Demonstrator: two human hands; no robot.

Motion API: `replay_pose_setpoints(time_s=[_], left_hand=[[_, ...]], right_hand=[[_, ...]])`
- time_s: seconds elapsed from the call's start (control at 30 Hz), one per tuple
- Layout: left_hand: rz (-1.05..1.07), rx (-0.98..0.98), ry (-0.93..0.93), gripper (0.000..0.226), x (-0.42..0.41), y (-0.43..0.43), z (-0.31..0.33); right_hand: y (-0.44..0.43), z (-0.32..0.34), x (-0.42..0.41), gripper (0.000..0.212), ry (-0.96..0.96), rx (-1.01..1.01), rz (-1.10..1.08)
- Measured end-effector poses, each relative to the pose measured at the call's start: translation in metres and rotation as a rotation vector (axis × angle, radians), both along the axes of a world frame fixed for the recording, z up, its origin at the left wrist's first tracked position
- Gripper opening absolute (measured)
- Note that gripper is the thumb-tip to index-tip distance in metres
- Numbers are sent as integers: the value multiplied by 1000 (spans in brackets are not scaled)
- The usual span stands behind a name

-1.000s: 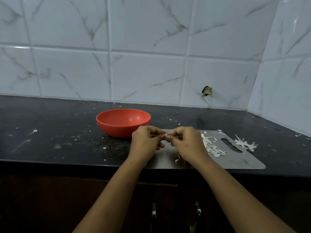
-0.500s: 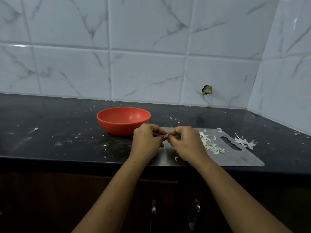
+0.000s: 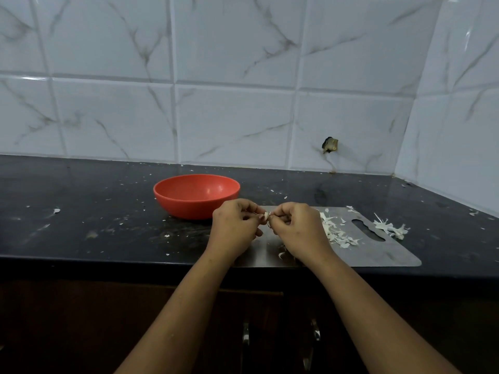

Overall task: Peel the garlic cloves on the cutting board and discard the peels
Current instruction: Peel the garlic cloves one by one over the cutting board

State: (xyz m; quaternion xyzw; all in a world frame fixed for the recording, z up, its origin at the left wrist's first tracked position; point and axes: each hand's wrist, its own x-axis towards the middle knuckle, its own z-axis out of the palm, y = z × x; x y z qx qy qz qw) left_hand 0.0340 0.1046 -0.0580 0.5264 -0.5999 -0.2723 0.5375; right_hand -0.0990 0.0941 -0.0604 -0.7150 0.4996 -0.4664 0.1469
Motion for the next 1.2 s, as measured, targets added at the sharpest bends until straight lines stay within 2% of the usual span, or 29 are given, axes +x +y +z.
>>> replay_pose_setpoints(time_s=[0.4, 0.63, 0.87, 1.07, 1.2], left_hand=[[-19, -50, -105, 17, -3, 5, 2], [-47, -76, -78, 5, -3, 5, 2], [-49, -71, 29, 11, -1, 4, 1], [-71, -33, 76, 16, -2, 1, 1], [-75, -31, 107, 20, 0, 2, 0]], right_hand=[[4, 2, -1, 11, -156, 51, 31], [4, 1, -1, 10, -200, 55, 42], [2, 0, -1, 11, -223, 56, 37], [2, 0, -1, 26, -254, 36, -26], [0, -2, -1, 27, -162, 10, -44]])
